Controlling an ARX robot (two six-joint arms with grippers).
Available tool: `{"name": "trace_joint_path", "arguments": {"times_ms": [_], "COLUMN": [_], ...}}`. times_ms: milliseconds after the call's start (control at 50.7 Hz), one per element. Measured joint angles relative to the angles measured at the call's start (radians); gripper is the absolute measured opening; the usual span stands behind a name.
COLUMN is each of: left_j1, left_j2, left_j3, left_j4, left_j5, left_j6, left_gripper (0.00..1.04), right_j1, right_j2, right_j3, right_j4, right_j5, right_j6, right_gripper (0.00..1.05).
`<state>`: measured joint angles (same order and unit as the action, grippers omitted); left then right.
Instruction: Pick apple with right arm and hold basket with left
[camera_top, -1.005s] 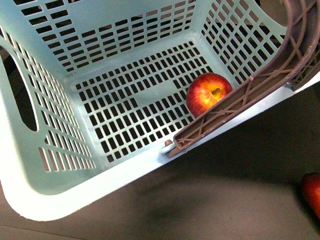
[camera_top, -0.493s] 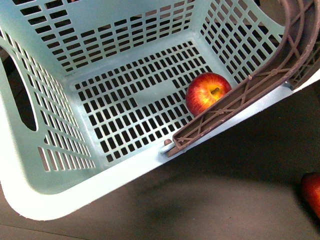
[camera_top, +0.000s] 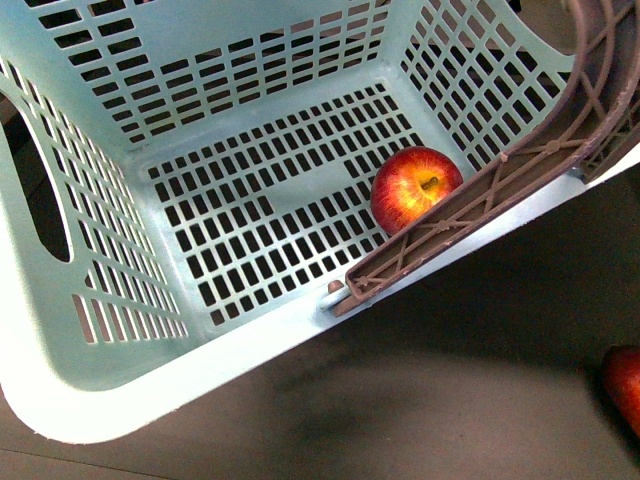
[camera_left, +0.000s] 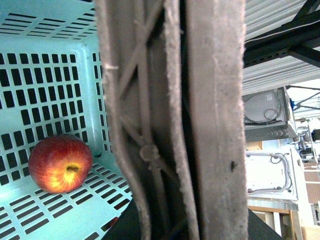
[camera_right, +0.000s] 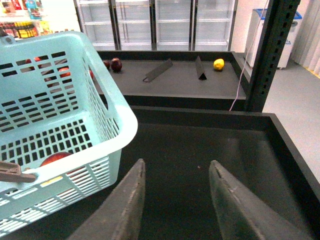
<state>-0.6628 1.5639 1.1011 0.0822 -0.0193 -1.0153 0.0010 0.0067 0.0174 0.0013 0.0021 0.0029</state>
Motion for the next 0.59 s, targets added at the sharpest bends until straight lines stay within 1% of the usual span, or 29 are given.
{"name": "trace_joint_path", "arguments": {"times_ms": [39, 99, 177, 276, 315, 335, 394, 513, 552, 572, 591], "left_j1": [0.0, 0.0, 0.0, 0.0, 0.0, 0.0, 0.0, 0.0, -0.008, -0.011, -0.012], "left_j2": [0.0, 0.0, 0.0, 0.0, 0.0, 0.0, 0.0, 0.0, 0.0, 0.002, 0.003], "left_j3": [0.0, 0.0, 0.0, 0.0, 0.0, 0.0, 0.0, 0.0, 0.0, 0.0, 0.0], "left_j4": [0.0, 0.0, 0.0, 0.0, 0.0, 0.0, 0.0, 0.0, 0.008, 0.017, 0.021], "left_j5": [0.0, 0.0, 0.0, 0.0, 0.0, 0.0, 0.001, 0.0, -0.061, -0.125, -0.159], "left_j6": [0.0, 0.0, 0.0, 0.0, 0.0, 0.0, 0.0, 0.0, -0.024, -0.051, -0.067], "left_gripper": [0.16, 0.16, 0.16, 0.16, 0.16, 0.16, 0.16, 0.16, 0.16, 0.16, 0.16], "right_j1": [0.0, 0.0, 0.0, 0.0, 0.0, 0.0, 0.0, 0.0, 0.0, 0.0, 0.0], "right_j2": [0.0, 0.0, 0.0, 0.0, 0.0, 0.0, 0.0, 0.0, 0.0, 0.0, 0.0], "right_j3": [0.0, 0.0, 0.0, 0.0, 0.0, 0.0, 0.0, 0.0, 0.0, 0.0, 0.0], "right_j4": [0.0, 0.0, 0.0, 0.0, 0.0, 0.0, 0.0, 0.0, 0.0, 0.0, 0.0], "right_j5": [0.0, 0.0, 0.0, 0.0, 0.0, 0.0, 0.0, 0.0, 0.0, 0.0, 0.0], "right_j6": [0.0, 0.0, 0.0, 0.0, 0.0, 0.0, 0.0, 0.0, 0.0, 0.0, 0.0], "right_gripper": [0.49, 0.56, 0.68, 0.9, 0.97, 0.98, 0.95, 0.96, 0.96, 0.96, 0.96]}}
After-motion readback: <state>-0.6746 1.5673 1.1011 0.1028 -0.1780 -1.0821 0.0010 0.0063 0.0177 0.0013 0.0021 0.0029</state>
